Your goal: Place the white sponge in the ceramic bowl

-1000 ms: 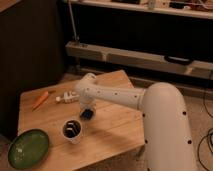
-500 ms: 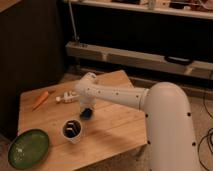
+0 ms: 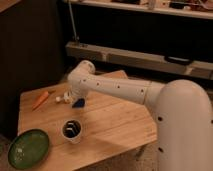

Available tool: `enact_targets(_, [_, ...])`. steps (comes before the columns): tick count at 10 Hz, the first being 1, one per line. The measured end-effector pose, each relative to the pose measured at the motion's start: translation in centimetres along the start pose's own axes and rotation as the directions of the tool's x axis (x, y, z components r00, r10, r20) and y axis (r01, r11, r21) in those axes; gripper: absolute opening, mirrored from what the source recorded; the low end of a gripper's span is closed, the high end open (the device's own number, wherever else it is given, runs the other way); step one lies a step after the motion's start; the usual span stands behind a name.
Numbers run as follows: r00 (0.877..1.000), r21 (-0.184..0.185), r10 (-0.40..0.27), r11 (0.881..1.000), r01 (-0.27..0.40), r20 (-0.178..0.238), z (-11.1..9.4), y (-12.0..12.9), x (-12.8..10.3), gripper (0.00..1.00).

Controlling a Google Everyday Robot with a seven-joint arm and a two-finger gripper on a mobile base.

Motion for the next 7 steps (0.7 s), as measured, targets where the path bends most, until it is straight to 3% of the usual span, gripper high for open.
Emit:
enact_targets(1, [0.997,0.037,-0.07,0.997,0.071,-0.029,-1.5,-1.9,1.6,0.32])
enact_targets(2, [0.985,0.084,-0.162,0.982,0.167,-0.063,-3.0,-4.8,3.4,0.32])
enact_targets(3, [0.966,0.126,-0.242,0.959,0.252,-0.094,-4.4,-7.9,4.7,0.32])
enact_targets(5, [0.917,0.197,-0.372,0.897,0.394,-0.141,-6.5,-13.8,5.5,0.32])
enact_targets(7, [0.851,0.248,-0.495,0.814,0.525,-0.178,-7.2,-19.3,4.8,0.32])
